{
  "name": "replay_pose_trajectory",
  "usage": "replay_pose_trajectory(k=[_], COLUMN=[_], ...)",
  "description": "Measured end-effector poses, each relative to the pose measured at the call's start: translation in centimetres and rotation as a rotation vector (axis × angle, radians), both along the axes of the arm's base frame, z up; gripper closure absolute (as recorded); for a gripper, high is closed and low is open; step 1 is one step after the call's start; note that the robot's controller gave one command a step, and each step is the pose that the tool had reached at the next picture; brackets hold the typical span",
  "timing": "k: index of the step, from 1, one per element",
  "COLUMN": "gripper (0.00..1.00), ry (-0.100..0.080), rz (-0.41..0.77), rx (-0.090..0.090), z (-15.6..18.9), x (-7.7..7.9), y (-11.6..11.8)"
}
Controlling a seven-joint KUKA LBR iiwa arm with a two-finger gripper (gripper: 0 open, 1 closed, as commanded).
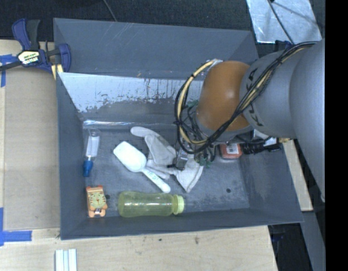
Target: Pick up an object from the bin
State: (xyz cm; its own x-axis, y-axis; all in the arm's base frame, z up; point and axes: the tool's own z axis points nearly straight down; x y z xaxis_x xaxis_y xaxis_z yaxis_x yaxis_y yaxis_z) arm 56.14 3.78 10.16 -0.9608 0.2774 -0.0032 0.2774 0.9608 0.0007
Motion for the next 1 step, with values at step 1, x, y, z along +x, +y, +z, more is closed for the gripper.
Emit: replay_pose_trajectory(k=[1], gripper=[1.0], ry=[0.0], rz=[0.001], rx=[0.0], z=[0.89], x=[0.01], y=[0.01])
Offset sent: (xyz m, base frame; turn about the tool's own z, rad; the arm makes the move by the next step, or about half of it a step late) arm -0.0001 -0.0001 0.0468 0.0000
